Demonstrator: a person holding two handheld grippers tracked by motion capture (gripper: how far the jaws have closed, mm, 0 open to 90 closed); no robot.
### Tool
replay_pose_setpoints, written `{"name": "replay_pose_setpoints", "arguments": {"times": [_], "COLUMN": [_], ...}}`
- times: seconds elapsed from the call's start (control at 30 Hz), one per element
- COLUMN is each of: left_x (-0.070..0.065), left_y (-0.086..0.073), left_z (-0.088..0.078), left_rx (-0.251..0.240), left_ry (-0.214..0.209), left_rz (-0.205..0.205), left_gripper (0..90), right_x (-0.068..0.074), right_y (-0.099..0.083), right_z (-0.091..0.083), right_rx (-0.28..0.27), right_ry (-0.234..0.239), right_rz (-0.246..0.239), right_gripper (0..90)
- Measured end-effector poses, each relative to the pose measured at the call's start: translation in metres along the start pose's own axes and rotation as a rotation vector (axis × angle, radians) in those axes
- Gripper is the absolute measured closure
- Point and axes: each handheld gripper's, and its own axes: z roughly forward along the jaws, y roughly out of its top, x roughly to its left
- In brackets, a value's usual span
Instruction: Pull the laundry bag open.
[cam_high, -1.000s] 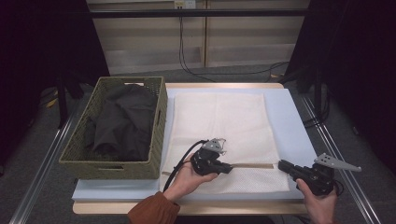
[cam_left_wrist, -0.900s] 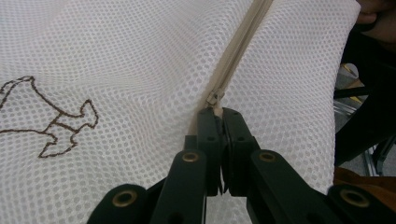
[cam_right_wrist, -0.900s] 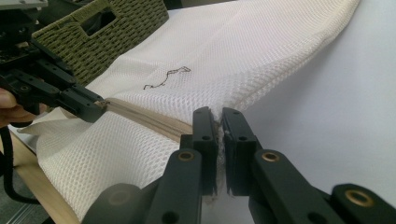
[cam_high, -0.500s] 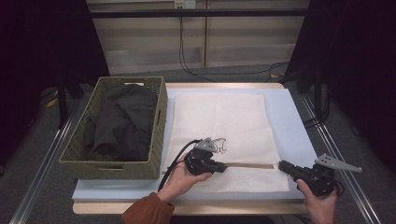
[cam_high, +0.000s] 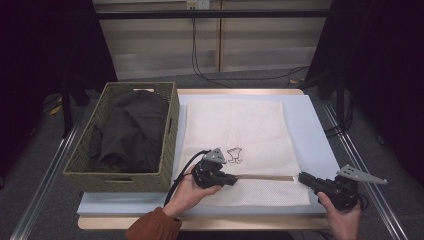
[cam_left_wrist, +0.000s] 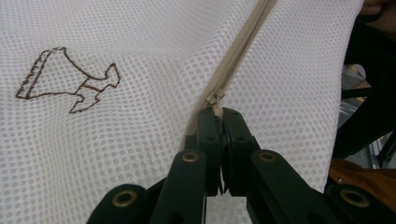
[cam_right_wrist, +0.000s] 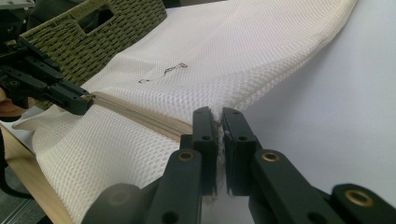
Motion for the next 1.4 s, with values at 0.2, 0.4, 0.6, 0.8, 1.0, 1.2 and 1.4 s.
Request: {"name": "replay_pose_setpoints", "arguments": {"times": [0.2,0.4,0.6,0.8,1.0,1.2,1.4], "left_x": [0.001,0.003,0.005,0.005,0.006,0.004,0.004], "left_y": [-0.004,-0.008,-0.012,-0.016,-0.022,-0.022,-0.025], "left_z": [-0.006,-0.013,-0.019,-0.023,-0.026,-0.027,-0.03], "left_rx": [0.0,0.007,-0.004,0.004,0.001,0.006,0.017], "left_ry": [0.011,0.024,0.034,0.041,0.046,0.05,0.064], "left_rz": [-0.009,-0.011,-0.019,-0.02,-0.035,-0.025,-0.026], "left_gripper": [87.3,87.3,87.3,87.3,87.3,87.3,87.3], "right_x": [0.0,0.0,-0.001,-0.001,-0.001,0.0,-0.001], "right_y": [0.0,0.0,0.0,0.0,0.0,0.0,-0.001], "right_z": [0.0,-0.001,0.0,-0.001,-0.002,-0.002,-0.005], "right_rx": [-0.002,-0.001,-0.004,-0.004,-0.001,-0.006,-0.007], "right_ry": [0.0,0.001,-0.002,-0.002,-0.001,0.001,-0.008], "right_rz": [0.001,0.003,0.0,0.002,0.002,-0.004,-0.005], "right_gripper": [85.3,85.3,85.3,85.4,85.4,85.4,85.4]}}
